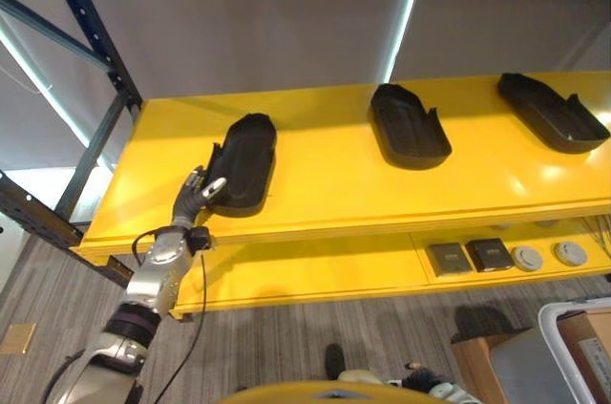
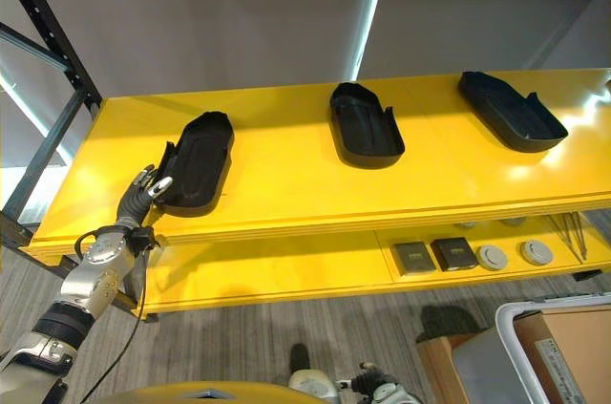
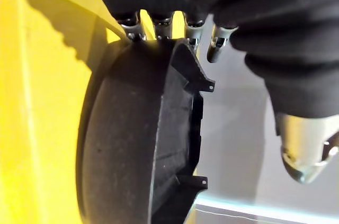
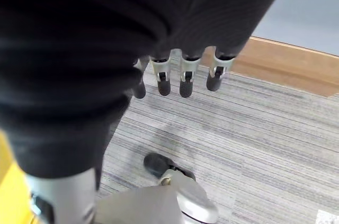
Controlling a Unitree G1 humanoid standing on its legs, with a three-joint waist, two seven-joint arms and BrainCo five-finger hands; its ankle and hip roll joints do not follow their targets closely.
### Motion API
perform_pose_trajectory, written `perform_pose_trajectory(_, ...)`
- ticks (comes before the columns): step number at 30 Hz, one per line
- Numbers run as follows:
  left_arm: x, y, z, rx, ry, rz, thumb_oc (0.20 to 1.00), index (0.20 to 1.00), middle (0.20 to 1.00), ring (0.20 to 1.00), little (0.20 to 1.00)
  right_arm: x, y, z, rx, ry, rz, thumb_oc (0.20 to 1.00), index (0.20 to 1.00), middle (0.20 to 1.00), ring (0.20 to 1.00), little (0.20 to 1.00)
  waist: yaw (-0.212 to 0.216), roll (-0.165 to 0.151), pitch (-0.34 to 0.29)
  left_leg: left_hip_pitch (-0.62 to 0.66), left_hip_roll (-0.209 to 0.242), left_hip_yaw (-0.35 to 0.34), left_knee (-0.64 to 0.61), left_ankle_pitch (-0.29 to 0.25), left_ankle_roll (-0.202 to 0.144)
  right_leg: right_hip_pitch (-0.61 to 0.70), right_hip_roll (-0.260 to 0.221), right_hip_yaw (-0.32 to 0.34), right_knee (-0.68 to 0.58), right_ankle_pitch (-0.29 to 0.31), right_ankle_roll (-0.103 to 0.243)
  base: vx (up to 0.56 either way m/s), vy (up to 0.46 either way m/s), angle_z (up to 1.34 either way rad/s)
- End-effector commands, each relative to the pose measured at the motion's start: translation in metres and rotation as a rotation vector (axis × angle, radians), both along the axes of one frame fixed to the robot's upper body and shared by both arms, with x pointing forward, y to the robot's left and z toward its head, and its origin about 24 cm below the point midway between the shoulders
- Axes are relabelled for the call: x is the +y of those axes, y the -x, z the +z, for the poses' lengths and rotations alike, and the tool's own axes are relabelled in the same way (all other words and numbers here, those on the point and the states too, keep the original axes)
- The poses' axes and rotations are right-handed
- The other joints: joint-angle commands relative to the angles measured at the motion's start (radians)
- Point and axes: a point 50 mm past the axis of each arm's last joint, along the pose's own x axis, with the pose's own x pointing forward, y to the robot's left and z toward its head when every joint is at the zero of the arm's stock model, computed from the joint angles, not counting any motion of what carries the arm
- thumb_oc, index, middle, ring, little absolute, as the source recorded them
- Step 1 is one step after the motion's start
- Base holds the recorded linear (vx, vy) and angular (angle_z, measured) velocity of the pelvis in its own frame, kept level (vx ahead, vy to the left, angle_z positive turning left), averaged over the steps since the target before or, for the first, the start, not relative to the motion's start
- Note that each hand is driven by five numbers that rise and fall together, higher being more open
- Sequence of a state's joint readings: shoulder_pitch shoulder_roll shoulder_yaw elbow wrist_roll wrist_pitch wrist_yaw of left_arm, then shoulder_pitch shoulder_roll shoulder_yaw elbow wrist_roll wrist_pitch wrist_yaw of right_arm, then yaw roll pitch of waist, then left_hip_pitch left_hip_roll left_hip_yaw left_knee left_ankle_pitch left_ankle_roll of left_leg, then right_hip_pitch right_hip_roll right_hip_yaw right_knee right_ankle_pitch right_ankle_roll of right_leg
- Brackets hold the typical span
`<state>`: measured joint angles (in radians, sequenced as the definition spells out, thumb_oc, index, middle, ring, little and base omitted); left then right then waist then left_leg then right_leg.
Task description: Move parts from the plastic box to the shelf.
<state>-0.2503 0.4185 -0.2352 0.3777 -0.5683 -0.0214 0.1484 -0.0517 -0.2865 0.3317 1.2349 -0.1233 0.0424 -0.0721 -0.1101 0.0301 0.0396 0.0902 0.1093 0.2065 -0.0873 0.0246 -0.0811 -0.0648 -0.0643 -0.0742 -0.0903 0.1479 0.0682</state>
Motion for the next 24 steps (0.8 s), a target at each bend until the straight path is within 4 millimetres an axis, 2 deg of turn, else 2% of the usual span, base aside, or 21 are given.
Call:
perform_pose_trajectory(1, 0.005, -0.017, 0.036, -0.155, -0.039, 0.019, 1.0, 1.0, 1.0, 1.0, 1.0, 0.018, -0.007, -0.003, 0.013, -0.043, 0.053, 1.0, 1.0, 1.0, 1.0, 1.0, -0.014, -0.001, 0.019, -0.01, 0.067, -0.046, 0.0, 0.006, -0.042, 0.118, -0.066, 0.019, 0.005, -0.12, 0.075, 0.0, 0.0, 0.0)
perform_pose_trajectory(2, 0.008, -0.015, 0.039, -0.175, -0.064, 0.041, 1.0, 1.0, 1.0, 1.0, 1.0, 0.018, -0.008, -0.003, 0.004, -0.046, 0.045, 1.0, 1.0, 1.0, 1.0, 1.0, -0.01, -0.001, 0.02, -0.01, 0.065, -0.049, 0.0, 0.006, -0.041, 0.119, -0.066, 0.018, 0.006, -0.121, 0.075, 0.0, 0.0, 0.0)
perform_pose_trajectory(3, 0.012, -0.008, 0.054, -0.256, -0.156, 0.061, 1.0, 1.0, 1.0, 1.0, 1.0, 0.016, -0.008, -0.002, -0.013, -0.045, 0.013, 1.0, 1.0, 1.0, 1.0, 1.0, 0.004, -0.005, 0.022, -0.011, 0.063, -0.058, 0.0, 0.003, -0.039, 0.123, -0.069, 0.01, 0.006, -0.123, 0.075, 0.0, 0.0, 0.0)
perform_pose_trajectory(4, 0.012, -0.008, 0.053, -0.255, -0.156, 0.061, 1.0, 1.0, 1.0, 1.0, 1.0, 0.016, -0.008, -0.002, -0.012, -0.045, 0.013, 1.0, 1.0, 1.0, 1.0, 1.0, 0.004, -0.005, 0.022, -0.011, 0.063, -0.058, 0.0, 0.003, -0.039, 0.123, -0.069, 0.009, 0.006, -0.123, 0.075, 0.01, -0.005, -0.06)
perform_pose_trajectory(5, 0.015, -0.002, 0.062, -0.305, -0.216, 0.065, 1.0, 1.0, 1.0, 1.0, 1.0, 0.016, -0.009, -0.002, -0.025, -0.048, -0.006, 1.0, 1.0, 1.0, 1.0, 1.0, 0.013, -0.007, 0.024, -0.011, 0.062, -0.062, 0.0, 0.002, -0.038, 0.125, -0.07, 0.006, 0.006, -0.124, 0.075, 0.0, -0.006, 0.06)
perform_pose_trajectory(6, 0.014, 0.011, 0.08, -0.414, -0.289, 0.083, 1.0, 1.0, 1.0, 1.0, 1.0, 0.016, -0.005, -0.003, -0.031, -0.054, -0.041, 1.0, 1.0, 1.0, 1.0, 1.0, 0.026, -0.013, 0.025, -0.012, 0.061, -0.072, 0.0, 0.0, -0.036, 0.13, -0.073, -0.004, 0.007, -0.127, 0.074, 0.0, -0.006, 0.15)
perform_pose_trajectory(7, 0.014, 0.011, 0.08, -0.413, -0.289, 0.083, 1.0, 1.0, 1.0, 1.0, 1.0, 0.016, -0.005, -0.003, -0.03, -0.054, -0.041, 1.0, 1.0, 1.0, 1.0, 1.0, 0.026, -0.013, 0.025, -0.012, 0.06, -0.072, 0.0, 0.0, -0.036, 0.13, -0.073, -0.004, 0.007, -0.127, 0.075, -0.01, -0.012, 0.23)
perform_pose_trajectory(8, 0.016, 0.024, 0.088, -0.483, -0.347, 0.11, 1.0, 1.0, 1.0, 1.0, 1.0, 0.017, -0.003, -0.004, -0.04, -0.063, -0.063, 1.0, 1.0, 1.0, 1.0, 1.0, 0.042, -0.019, 0.031, -0.015, 0.06, -0.078, 0.0, -0.001, -0.034, 0.133, -0.074, -0.01, 0.007, -0.129, 0.075, -0.01, -0.004, 0.16)
perform_pose_trajectory(11, 0.011, 0.037, 0.094, -0.548, -0.347, 0.092, 1.0, 1.0, 1.0, 1.0, 1.0, 0.019, 0.0, -0.005, -0.037, -0.066, -0.07, 1.0, 1.0, 1.0, 1.0, 1.0, 0.054, -0.026, 0.037, -0.016, 0.058, -0.083, 0.0, -0.002, -0.033, 0.135, -0.075, -0.014, 0.008, -0.13, 0.077, -0.01, 0.001, 0.08)
perform_pose_trajectory(12, 0.009, 0.043, 0.093, -0.551, -0.344, 0.066, 0.586, 0.586, 0.586, 0.586, 0.586, 0.02, 0.001, -0.005, -0.034, -0.07, -0.069, 1.0, 1.0, 1.0, 1.0, 1.0, 0.059, -0.029, 0.038, -0.017, 0.057, -0.087, 0.0, -0.002, -0.033, 0.136, -0.077, -0.016, 0.009, -0.131, 0.077, -0.01, 0.001, 0.14)
perform_pose_trajectory(13, 0.009, 0.043, 0.093, -0.551, -0.344, 0.066, 0.282, 0.282, 0.282, 0.282, 0.282, 0.02, 0.001, -0.005, -0.034, -0.07, -0.069, 1.0, 1.0, 1.0, 1.0, 1.0, 0.059, -0.029, 0.038, -0.018, 0.057, -0.088, 0.0, -0.002, -0.033, 0.136, -0.077, -0.016, 0.009, -0.131, 0.077, -0.02, 0.002, 0.14)
perform_pose_trajectory(14, 0.004, 0.052, 0.093, -0.562, -0.373, -0.001, 0.2, 0.2, 0.2, 0.2, 0.2, 0.02, 0.002, -0.006, -0.037, -0.074, -0.09, 1.0, 1.0, 1.0, 1.0, 1.0, 0.07, -0.032, 0.042, -0.02, 0.055, -0.095, 0.0, -0.002, -0.031, 0.138, -0.078, -0.021, 0.01, -0.131, 0.078, -0.02, 0.003, 0.12)
perform_pose_trajectory(16, 0.002, 0.062, 0.088, -0.538, -0.384, -0.084, 0.2, 0.2, 0.2, 0.2, 0.2, 0.019, 0.0, -0.005, -0.049, -0.075, -0.099, 1.0, 1.0, 1.0, 1.0, 1.0, 0.078, -0.033, 0.046, -0.023, 0.055, -0.099, 0.0, -0.001, -0.03, 0.138, -0.079, -0.025, 0.012, -0.132, 0.079, -0.03, 0.0, 0.07)
perform_pose_trajectory(18, -0.005, 0.072, 0.068, -0.439, -0.333, -0.189, 0.2, 0.2, 0.2, 0.2, 0.2, 0.019, -0.009, -0.002, -0.077, -0.074, -0.087, 1.0, 1.0, 1.0, 1.0, 1.0, 0.089, -0.034, 0.049, -0.03, 0.053, -0.108, 0.0, 0.002, -0.029, 0.135, -0.081, -0.03, 0.016, -0.133, 0.079, -0.03, 0.002, 0.1)
perform_pose_trajectory(20, -0.006, 0.075, 0.066, -0.426, -0.333, -0.219, 0.2, 0.2, 0.2, 0.2, 0.2, 0.02, -0.01, -0.002, -0.078, -0.075, -0.079, 1.0, 1.0, 1.0, 1.0, 1.0, 0.091, -0.034, 0.05, -0.031, 0.053, -0.11, 0.0, 0.003, -0.029, 0.136, -0.081, -0.031, 0.016, -0.133, 0.079, -0.01, 0.009, 0.08)
perform_pose_trajectory(21, -0.011, 0.078, 0.056, -0.38, -0.263, -0.248, 0.2, 0.2, 0.2, 0.2, 0.2, 0.02, -0.012, -0.002, -0.084, -0.071, -0.069, 1.0, 1.0, 1.0, 1.0, 1.0, 0.093, -0.034, 0.052, -0.032, 0.052, -0.112, 0.0, 0.004, -0.028, 0.135, -0.081, -0.032, 0.016, -0.133, 0.078, -0.01, 0.01, 0.1)
perform_pose_trajectory(24, -0.017, 0.078, 0.049, -0.347, -0.217, -0.267, 0.2, 0.2, 0.2, 0.2, 0.2, 0.023, -0.015, -0.002, -0.091, -0.074, -0.063, 1.0, 1.0, 1.0, 1.0, 1.0, 0.092, -0.034, 0.051, -0.032, 0.051, -0.111, 0.0, 0.003, -0.028, 0.136, -0.081, -0.034, 0.014, -0.132, 0.079, 0.0, 0.005, 0.04)
